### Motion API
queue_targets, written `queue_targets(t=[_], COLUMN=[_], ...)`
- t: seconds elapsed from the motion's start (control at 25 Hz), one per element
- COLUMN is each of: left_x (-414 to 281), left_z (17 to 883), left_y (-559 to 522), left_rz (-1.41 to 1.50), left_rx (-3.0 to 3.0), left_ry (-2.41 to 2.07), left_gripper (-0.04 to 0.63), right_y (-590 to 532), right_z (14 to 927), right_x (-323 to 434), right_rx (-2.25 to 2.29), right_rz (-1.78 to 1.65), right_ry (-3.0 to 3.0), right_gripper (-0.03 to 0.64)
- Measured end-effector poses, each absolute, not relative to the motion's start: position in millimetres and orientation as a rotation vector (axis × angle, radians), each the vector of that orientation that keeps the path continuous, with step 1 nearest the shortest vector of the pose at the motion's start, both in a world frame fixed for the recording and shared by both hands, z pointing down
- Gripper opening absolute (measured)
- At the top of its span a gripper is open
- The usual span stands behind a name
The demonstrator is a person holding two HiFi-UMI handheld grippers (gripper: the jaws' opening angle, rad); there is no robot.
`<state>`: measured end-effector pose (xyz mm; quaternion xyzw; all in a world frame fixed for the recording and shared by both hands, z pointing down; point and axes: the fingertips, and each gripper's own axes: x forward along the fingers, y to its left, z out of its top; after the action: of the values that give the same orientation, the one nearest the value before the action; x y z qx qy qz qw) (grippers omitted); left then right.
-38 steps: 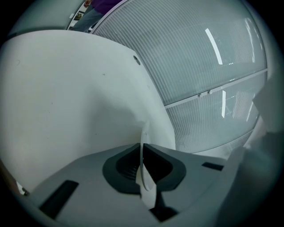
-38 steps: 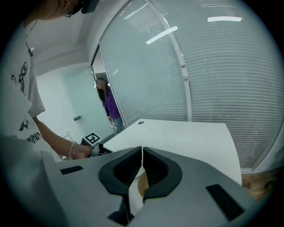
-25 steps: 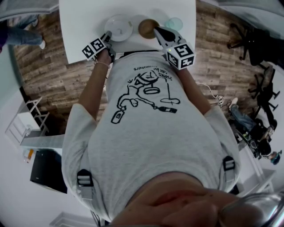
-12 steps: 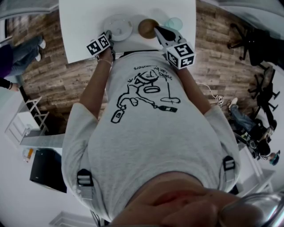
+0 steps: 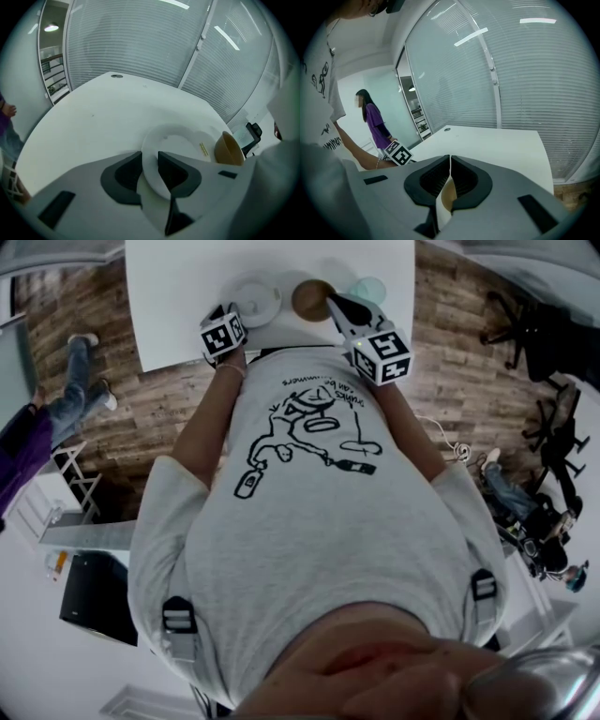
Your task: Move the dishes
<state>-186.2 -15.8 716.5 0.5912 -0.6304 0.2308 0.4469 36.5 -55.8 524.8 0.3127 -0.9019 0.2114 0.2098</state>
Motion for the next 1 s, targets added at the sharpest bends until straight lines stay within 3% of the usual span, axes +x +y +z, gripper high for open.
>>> queue_targets(t=[1.0], left_x=[-198.9], left_z=[687.5], left_y=[-23.5], left_rz=[0.676], left_rx=[1.545], left_ry=[-1.733], left_gripper=[0.118], right_y=[-61.2], right_z=[518.1], right_x=[37.9], right_rx=[0.875], right_rz=[0.554], right_ry=[-2.533], right_gripper=[0.04])
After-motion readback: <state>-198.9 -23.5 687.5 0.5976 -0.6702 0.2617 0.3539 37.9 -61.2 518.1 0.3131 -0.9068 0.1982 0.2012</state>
